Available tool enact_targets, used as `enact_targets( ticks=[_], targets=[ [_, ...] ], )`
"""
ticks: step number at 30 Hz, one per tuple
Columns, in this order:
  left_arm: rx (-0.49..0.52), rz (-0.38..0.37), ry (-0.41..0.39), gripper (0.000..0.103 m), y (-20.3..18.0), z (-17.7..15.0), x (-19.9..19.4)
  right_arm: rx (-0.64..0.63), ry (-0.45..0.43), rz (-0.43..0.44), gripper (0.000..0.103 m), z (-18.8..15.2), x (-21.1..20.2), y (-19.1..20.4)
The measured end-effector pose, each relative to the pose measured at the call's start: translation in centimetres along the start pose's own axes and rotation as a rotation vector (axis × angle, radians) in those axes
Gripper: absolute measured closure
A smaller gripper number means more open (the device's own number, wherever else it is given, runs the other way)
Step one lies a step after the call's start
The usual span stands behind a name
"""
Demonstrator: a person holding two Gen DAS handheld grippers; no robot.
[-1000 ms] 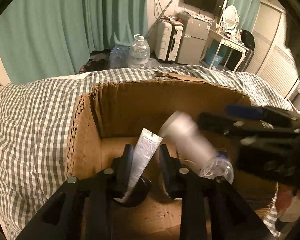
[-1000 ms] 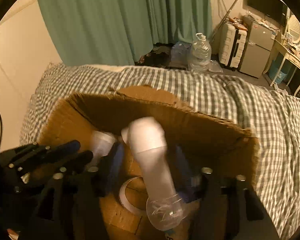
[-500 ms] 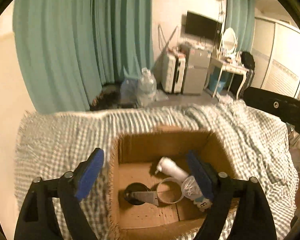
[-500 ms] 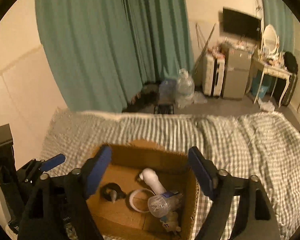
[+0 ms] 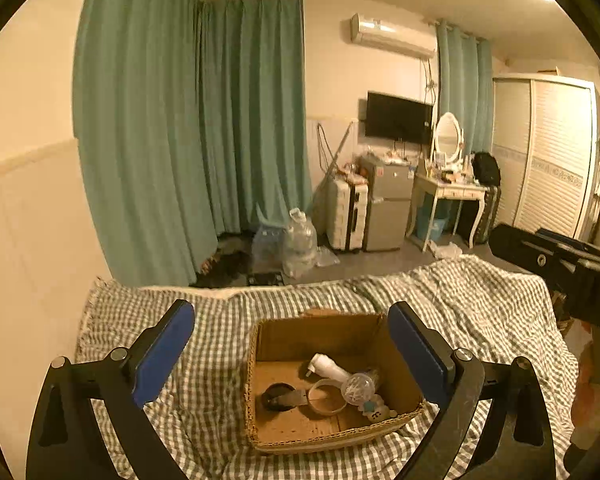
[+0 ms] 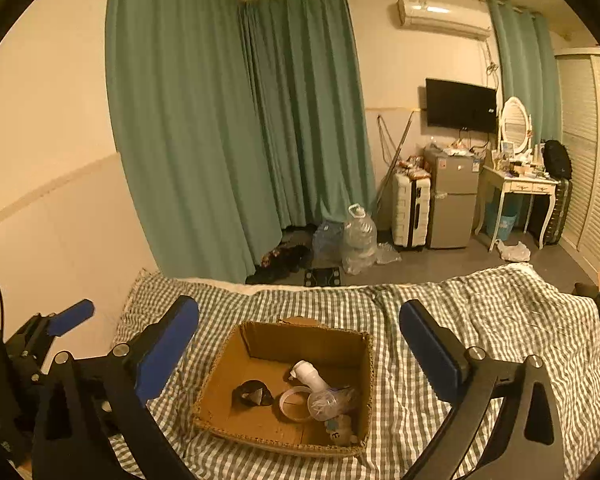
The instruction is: Organize objects
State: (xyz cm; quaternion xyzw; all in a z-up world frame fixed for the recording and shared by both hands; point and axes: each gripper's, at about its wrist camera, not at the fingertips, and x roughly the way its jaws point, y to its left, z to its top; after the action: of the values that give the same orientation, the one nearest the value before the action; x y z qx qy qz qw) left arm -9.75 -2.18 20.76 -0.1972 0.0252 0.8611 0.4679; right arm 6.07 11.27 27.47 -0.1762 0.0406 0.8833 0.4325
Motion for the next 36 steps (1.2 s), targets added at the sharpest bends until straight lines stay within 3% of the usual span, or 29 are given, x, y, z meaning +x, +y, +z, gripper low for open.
enact_targets(
  ticks=[7, 12, 17, 23, 32, 36],
  targets=[
    [0.035, -0.007, -0.105, 0.001, -1.1, -0.2, -3.7, -0.046, -0.128, -0.070, 0.000, -0.5, -4.3, 0.0],
    [0.047, -0.021, -0.146, 0.001, -2.3, -2.2, -3.0, -0.074, -0.236, -0.116, 0.000, -3.3, -4.9, -0.5],
    [0.040, -0.015, -0.107, 0.001, -2.7, -5.6, -0.6, -0.036, -0.153, -0.087, 0.000, -6.6, -1.5, -2.3],
    [-0.005, -0.014, -0.061, 0.001, -1.4, -8.7, 1.2, -0.033, -0.115, -0.121, 0.000, -10.0, 1.5, -3.4],
    [-0.034, 0.033, -0.063, 0.001, -1.5, -10.9, 2.3, -0.004, -0.078, -0.113, 0.000, -14.6, 2.6, -3.9],
    [-0.018, 0.050, -0.013, 0.000, -2.0, -12.9, 3.9, 0.034, -0.040, -0.096, 0.000, -16.6, 3.3, -4.5]
  ],
)
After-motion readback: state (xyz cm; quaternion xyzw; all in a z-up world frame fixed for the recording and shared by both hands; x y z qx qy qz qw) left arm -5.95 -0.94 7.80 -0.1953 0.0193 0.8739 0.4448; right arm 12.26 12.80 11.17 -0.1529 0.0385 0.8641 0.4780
